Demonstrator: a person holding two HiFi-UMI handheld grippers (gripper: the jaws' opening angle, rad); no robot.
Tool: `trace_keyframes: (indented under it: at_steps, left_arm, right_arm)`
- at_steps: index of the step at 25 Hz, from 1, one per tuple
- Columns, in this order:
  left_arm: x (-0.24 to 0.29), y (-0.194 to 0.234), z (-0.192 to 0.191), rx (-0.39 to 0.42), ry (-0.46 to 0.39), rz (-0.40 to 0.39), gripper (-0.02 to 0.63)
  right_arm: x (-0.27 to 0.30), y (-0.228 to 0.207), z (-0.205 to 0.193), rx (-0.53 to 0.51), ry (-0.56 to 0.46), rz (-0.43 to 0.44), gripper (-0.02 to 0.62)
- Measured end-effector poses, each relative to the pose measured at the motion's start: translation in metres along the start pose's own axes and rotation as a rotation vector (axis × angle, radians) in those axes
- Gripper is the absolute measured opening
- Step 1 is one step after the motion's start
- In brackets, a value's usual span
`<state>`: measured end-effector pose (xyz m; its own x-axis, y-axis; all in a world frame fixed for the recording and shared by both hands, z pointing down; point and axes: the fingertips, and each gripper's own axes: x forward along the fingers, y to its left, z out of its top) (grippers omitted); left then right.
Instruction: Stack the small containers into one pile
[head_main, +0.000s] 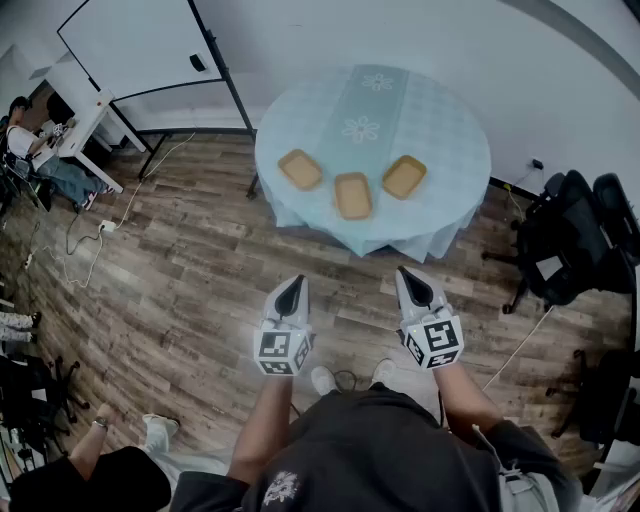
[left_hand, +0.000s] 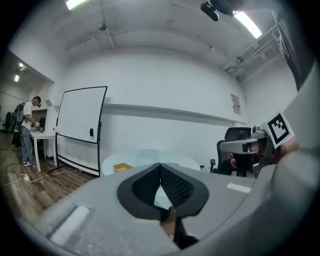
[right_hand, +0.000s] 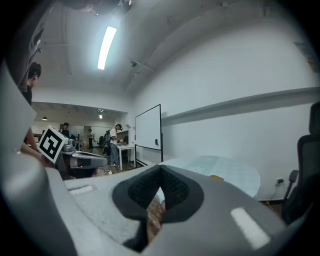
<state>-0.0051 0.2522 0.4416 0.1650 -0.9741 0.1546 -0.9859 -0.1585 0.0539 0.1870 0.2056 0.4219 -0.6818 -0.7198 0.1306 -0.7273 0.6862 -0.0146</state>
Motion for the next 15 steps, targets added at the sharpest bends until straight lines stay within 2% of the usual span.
trace_keyframes:
  at_steps: [10, 15]
  left_arm:
    - [-0.017, 0.013, -0.009, -0.019, 0.015, -0.007, 0.006]
    - [-0.022, 0.025, -0.01, -0.021, 0.015, -0.034, 0.005]
  right_arm:
    - [0.001, 0.019, -0.002, 0.006, 0.01, -0.02, -0.003]
    - [0.009, 0.041, 0.0, 0.02, 0.014, 0.01, -0.003]
